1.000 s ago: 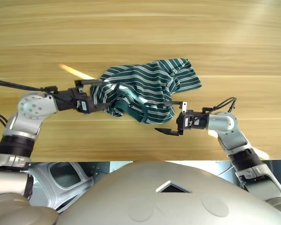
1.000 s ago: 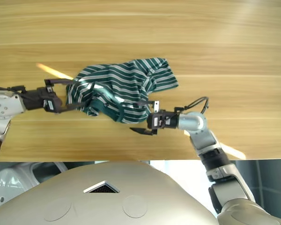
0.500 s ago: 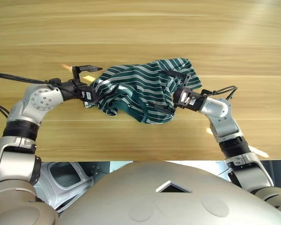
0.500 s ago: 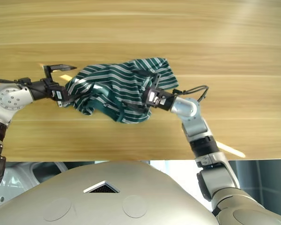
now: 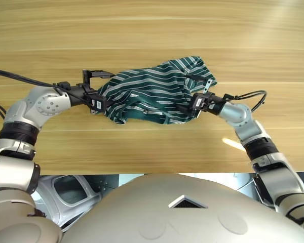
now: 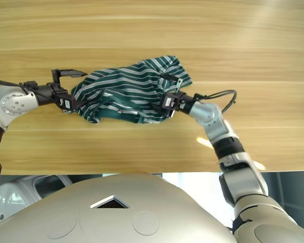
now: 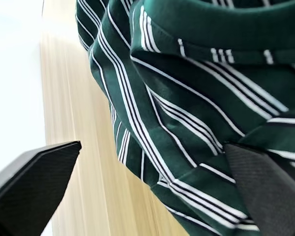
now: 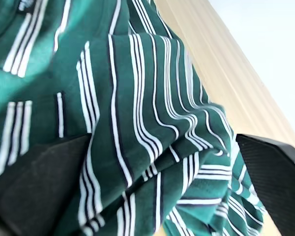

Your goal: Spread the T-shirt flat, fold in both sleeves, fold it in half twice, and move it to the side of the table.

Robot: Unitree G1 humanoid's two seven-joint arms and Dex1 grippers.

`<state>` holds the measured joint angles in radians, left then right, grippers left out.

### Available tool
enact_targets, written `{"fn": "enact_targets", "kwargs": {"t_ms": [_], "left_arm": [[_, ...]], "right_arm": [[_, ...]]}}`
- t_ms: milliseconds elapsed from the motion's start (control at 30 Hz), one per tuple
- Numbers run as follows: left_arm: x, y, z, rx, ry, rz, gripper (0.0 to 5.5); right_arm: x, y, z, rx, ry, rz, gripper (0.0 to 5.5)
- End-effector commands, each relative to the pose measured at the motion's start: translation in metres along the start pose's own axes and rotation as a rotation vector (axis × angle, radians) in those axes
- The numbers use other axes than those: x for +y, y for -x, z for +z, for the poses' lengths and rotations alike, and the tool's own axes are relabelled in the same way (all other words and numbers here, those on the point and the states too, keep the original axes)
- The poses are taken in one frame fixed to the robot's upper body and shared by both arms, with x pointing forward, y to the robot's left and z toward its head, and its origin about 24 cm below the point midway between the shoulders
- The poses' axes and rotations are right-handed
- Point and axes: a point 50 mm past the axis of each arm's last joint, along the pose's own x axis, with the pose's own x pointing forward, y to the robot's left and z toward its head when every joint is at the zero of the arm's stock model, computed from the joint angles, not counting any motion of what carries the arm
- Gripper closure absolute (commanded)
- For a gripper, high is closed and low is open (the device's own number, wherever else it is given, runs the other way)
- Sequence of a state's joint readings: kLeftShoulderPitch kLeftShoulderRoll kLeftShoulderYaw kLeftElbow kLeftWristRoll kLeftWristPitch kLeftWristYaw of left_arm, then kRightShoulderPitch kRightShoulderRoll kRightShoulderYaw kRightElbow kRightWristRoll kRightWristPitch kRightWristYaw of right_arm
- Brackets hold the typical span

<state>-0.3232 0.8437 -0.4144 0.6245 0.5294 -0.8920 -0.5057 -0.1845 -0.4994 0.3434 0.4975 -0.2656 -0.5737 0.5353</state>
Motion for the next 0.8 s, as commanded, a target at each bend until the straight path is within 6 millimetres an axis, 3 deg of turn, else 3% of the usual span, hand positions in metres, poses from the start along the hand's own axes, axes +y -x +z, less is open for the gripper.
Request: {"fn": "enact_targets", "kwargs": {"t_ms": [33,200,467,600,800], "left_arm": [[-0.044,-0.001,-0.005,0.060,0.037,-0.200,0.12],[-0.045,-0.002,-0.007,0.070,0.047,-0.181,0.12],[-0.032,0.001,0.004,-0.026,0.078,-0.041,0.12],[-0.008,0.014,0.004,-0.037,0.041,0.068,0.12],[0.044,0.056,-0.009,0.056,-0.071,0.280,0.12]], "right_arm": [[-0.004,0.040,-0.024,0.125,-0.013,0.090,0.10],[-0.024,0.063,-0.021,0.075,-0.051,0.074,0.10],[-0.023,0.059,-0.004,-0.047,-0.085,0.074,0.10],[-0.023,0.057,0.007,-0.118,-0.105,0.069,0.10],[-0.018,0.059,0.011,-0.142,-0.127,0.080,0.10]]}}
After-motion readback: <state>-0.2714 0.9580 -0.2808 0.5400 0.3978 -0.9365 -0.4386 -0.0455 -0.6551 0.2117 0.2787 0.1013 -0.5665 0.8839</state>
